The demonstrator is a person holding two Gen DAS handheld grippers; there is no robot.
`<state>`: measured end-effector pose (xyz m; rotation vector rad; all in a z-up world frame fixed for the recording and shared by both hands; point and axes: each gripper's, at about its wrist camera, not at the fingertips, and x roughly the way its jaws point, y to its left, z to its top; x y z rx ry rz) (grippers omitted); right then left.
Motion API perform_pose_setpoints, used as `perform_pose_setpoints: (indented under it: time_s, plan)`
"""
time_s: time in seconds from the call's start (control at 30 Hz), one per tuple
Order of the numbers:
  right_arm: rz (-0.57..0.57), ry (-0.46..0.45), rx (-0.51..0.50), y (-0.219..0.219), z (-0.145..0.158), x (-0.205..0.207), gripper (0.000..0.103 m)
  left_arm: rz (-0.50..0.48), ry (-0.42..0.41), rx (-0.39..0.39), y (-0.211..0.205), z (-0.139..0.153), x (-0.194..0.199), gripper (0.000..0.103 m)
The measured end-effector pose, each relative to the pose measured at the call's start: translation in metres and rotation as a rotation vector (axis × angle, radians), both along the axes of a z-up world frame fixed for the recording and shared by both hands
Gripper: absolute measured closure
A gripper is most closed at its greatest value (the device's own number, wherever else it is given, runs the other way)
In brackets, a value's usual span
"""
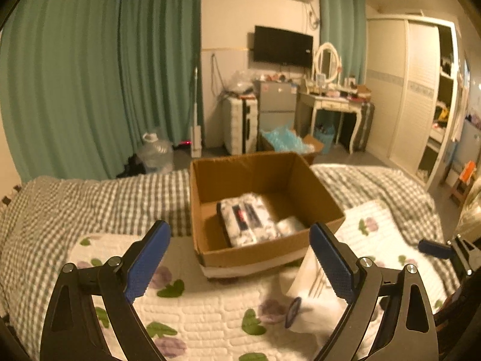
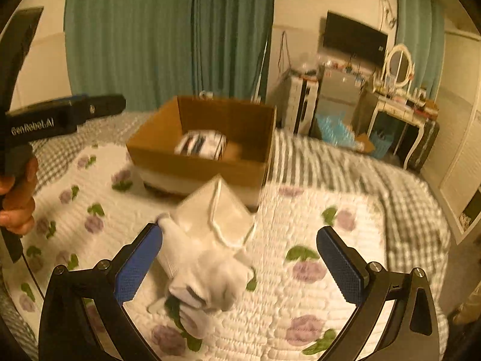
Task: Organize soft objects
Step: 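Withdraw both tools from the box and reach toward the mask and gloves, then grasp the white gloves with the right tool while the left tool grasps the white mask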
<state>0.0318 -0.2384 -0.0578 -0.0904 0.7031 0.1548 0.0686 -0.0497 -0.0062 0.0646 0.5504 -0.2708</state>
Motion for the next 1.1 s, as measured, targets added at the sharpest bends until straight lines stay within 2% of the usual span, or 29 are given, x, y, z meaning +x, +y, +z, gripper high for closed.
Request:
perform_pose_setpoints:
  time_s: [0.07,0.2,0.4,0.43,0.5,0.53,0.63,0.7,0.77,0.9,1.1]
  plan:
    - [0.008,0.039,0.011,0.0,-0.016,0.006,0.0,-0.001,0.017,0.009,-0.003,-0.012,0.004,0.009]
    - [0.03,0.115,0.029,0.001,-0.043,0.017,0.0,-0.01,0.057,0.024,-0.005,-0.032,0.014,0.022]
    - [0.06,0.222,0.062,0.003,-0.083,0.027,0.001,-0.035,0.118,0.04,-0.013,-0.059,0.027,0.024]
    - [0.064,0.229,0.066,0.003,-0.087,0.027,0.003,-0.04,0.123,0.042,-0.015,-0.061,0.028,0.024]
    - [0.079,0.239,0.082,0.003,-0.092,0.026,0.027,-0.052,0.136,0.044,-0.018,-0.066,0.032,0.024]
    - [0.081,0.244,0.085,0.001,-0.093,0.025,0.028,-0.057,0.144,0.045,-0.02,-0.069,0.033,0.024]
    - [0.097,0.25,0.107,-0.003,-0.091,0.024,0.04,-0.063,0.172,0.026,-0.025,-0.076,0.038,0.024]
    - [0.076,0.235,0.12,-0.012,-0.086,0.022,0.056,-0.074,0.191,0.017,-0.027,-0.08,0.041,0.024]
    - [0.044,0.212,0.101,-0.018,-0.082,0.02,0.065,-0.087,0.205,0.009,-0.03,-0.084,0.043,0.024]
    - [-0.028,0.18,0.077,-0.038,-0.073,0.016,0.07,-0.126,0.233,-0.004,-0.04,-0.092,0.044,0.024]
    - [-0.133,0.159,-0.005,-0.067,-0.067,0.012,0.07,-0.197,0.276,-0.028,-0.063,-0.102,0.044,0.023]
